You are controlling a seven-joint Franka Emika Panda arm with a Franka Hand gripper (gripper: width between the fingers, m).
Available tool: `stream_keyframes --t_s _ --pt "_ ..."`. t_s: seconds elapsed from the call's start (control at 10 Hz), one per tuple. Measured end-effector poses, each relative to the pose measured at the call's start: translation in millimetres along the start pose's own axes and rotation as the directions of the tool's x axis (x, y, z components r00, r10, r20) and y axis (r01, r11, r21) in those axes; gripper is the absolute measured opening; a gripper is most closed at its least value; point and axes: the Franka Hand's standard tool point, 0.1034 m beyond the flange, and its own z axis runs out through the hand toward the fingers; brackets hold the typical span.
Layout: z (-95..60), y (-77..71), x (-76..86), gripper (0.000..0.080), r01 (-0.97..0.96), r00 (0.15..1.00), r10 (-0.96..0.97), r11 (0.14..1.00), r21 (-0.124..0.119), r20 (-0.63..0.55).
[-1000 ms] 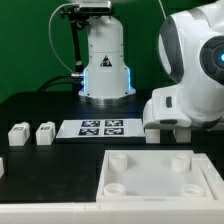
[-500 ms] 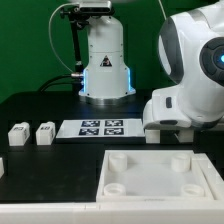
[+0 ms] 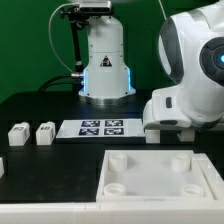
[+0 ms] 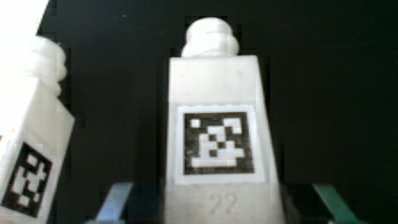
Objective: Assemble one leg
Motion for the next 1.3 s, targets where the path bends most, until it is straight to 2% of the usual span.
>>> stream_keyframes --t_s 0.2,0.3,0.5,0.7,0.9,1.0,1.1,1.2,1.3 --pt "-3.5 1.2 -0.4 0.0291 0.004 1.000 -0.004 1.000 -0.003 0.002" --pt "-25.1 4.1 -2.0 0.0291 0.017 1.000 -0.017 1.000 -0.002 0.001" --pt "-83.7 21.2 -8.7 0.0292 0.078 0.997 -0.078 0.997 0.014 -0.010" --pt "-124.2 33.7 -21.5 0.0292 0.093 0.995 -0.092 0.995 0.027 -0.048" --pt "-121.1 26.0 -3.1 0.0293 0.098 0.970 -0.087 0.995 0.035 -0.229" --pt "-128.7 28.7 -2.1 0.0294 0.112 0.936 -0.094 0.993 0.034 -0.339" --pt "-157.1 40.9 10.0 0.0294 0.155 0.884 -0.128 0.988 0.025 -0.450" --pt "-184.4 52.2 13.7 0.0294 0.178 0.855 -0.146 0.984 0.018 -0.498" --pt "-222.8 62.0 22.9 0.0294 0.204 0.784 -0.164 0.979 -0.001 -0.599"
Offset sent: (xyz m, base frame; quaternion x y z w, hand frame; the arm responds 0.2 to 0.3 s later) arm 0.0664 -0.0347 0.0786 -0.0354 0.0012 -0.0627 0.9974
